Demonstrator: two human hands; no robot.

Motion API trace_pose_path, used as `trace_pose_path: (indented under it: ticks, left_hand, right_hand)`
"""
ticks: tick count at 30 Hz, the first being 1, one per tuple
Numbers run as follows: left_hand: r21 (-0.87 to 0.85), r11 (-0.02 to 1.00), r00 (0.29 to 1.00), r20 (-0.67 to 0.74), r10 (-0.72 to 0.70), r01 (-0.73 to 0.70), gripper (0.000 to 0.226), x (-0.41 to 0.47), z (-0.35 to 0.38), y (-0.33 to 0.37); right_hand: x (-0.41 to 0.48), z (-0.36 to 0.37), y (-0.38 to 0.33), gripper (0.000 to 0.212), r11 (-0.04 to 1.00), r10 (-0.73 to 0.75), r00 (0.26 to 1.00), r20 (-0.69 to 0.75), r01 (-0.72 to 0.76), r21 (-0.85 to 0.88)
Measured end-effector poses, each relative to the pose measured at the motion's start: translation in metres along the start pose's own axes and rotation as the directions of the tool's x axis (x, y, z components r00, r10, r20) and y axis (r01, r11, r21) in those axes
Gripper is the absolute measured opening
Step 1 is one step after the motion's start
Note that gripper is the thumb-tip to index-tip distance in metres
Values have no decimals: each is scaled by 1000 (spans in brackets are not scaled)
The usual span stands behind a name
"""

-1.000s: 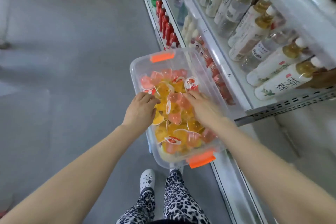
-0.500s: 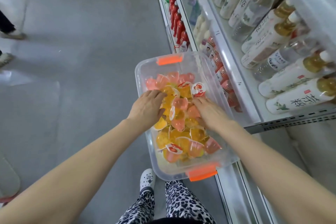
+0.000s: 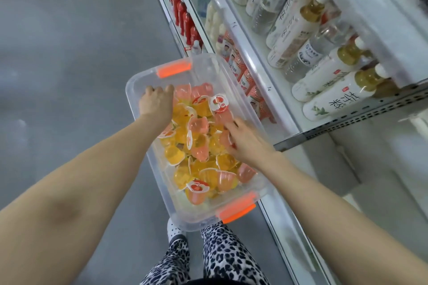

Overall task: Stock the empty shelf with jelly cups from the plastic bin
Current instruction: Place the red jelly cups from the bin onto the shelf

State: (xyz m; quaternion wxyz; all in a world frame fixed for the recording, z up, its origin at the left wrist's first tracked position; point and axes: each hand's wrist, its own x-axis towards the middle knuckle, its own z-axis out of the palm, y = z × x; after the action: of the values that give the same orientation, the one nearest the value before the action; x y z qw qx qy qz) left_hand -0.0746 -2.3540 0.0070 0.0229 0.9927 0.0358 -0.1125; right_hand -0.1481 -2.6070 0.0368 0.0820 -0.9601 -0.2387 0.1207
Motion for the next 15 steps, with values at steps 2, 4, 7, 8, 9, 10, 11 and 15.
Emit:
trace_pose_path:
  ticks: [2, 4, 7, 8, 9, 10, 11, 15]
  left_hand:
    - [-87, 996, 999, -34, 23, -26, 35, -7, -4, -1]
    - [-244, 969, 999, -27, 28, -34, 36, -19, -10, 2]
    - [-405, 913, 998, -11, 54, -54, 48, -41, -19, 10]
    - [-449, 890, 997, -23, 70, -73, 51, -50, -21, 13]
    - [-493, 865, 996, -38, 83, -91, 55, -59, -23, 16]
    - [-527, 843, 994, -48, 94, -105, 59, -68, -25, 18]
    - [-545, 829, 992, -61, 108, -124, 62, -77, -27, 21]
    - [-547, 799, 968, -118, 222, -250, 68, -111, -39, 40]
  right_hand:
    - [-5, 2, -2, 45, 1000, 15, 999, -30, -15, 4]
    - [-12, 0, -6, 52, 999, 47, 999, -28, -46, 28]
    - [-28, -5, -12, 52, 991, 118, 991, -57, -114, 67]
    - [-34, -7, -15, 52, 987, 141, 988, -69, -135, 84]
    - [-41, -9, -17, 53, 982, 167, 982, -82, -158, 106]
    - [-49, -10, -18, 53, 974, 195, 976, -100, -181, 137]
    - [-58, -12, -20, 52, 964, 228, 966, -123, -206, 169]
    - [-95, -22, -21, 51, 933, 339, 910, -238, -293, 208]
